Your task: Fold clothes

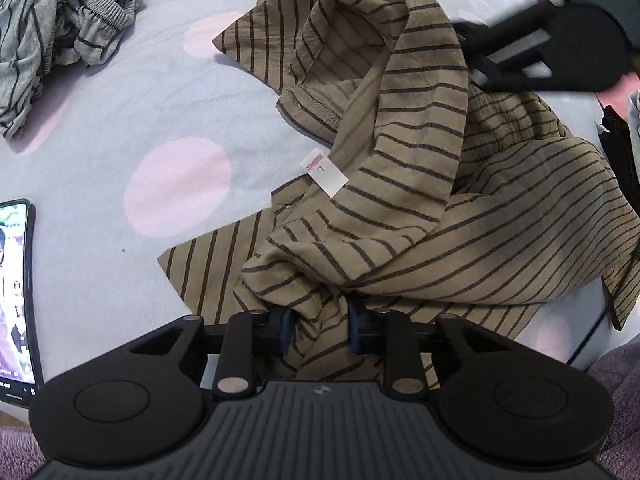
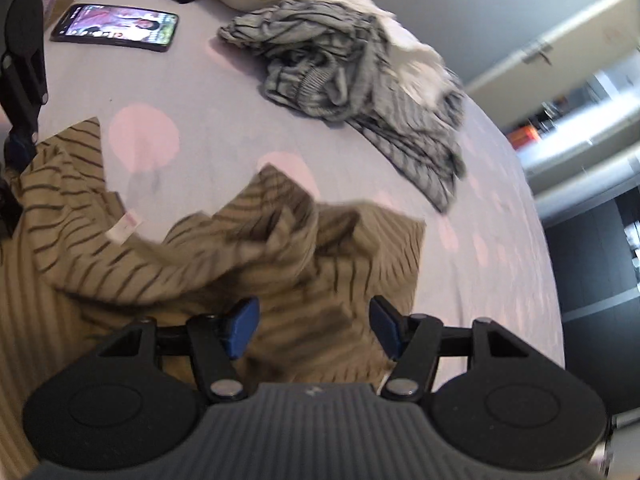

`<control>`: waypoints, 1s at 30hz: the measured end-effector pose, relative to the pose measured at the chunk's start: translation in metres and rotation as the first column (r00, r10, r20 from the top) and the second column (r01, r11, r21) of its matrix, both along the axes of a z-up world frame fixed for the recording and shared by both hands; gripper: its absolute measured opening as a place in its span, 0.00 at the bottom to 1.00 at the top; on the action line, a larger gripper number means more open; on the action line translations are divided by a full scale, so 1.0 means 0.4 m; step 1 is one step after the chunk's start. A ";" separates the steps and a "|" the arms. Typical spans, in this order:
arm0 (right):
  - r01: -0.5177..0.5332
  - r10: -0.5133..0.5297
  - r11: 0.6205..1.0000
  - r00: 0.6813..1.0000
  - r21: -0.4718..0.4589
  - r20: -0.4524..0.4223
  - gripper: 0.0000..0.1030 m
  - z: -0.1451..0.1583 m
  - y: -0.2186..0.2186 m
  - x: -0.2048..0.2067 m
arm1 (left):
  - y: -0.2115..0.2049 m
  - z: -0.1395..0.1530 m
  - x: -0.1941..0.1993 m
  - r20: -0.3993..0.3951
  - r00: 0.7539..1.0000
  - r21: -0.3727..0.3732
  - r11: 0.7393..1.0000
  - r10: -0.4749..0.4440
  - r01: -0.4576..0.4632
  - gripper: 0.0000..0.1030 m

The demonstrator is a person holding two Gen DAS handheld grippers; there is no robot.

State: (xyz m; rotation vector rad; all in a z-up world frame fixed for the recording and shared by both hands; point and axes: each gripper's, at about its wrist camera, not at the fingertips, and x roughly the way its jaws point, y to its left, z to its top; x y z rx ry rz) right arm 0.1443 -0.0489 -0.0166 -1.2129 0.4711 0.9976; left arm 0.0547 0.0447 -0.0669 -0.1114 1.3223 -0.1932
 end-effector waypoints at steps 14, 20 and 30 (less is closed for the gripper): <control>0.261 -0.274 0.952 0.960 0.163 0.060 0.02 0.096 -0.043 0.016 | 0.019 0.142 -0.039 0.206 0.979 0.004 1.000 0.001 -0.002 0.04; 0.339 -0.437 0.853 0.880 0.397 0.188 0.01 0.334 -0.137 -0.069 | 0.035 0.376 -0.069 0.454 0.890 -0.010 1.000 0.028 -0.026 0.03; 0.256 -0.574 0.716 0.746 0.650 0.337 0.00 0.734 -0.261 -0.332 | 0.060 0.766 -0.136 0.788 0.613 -0.051 0.998 0.067 -0.044 0.03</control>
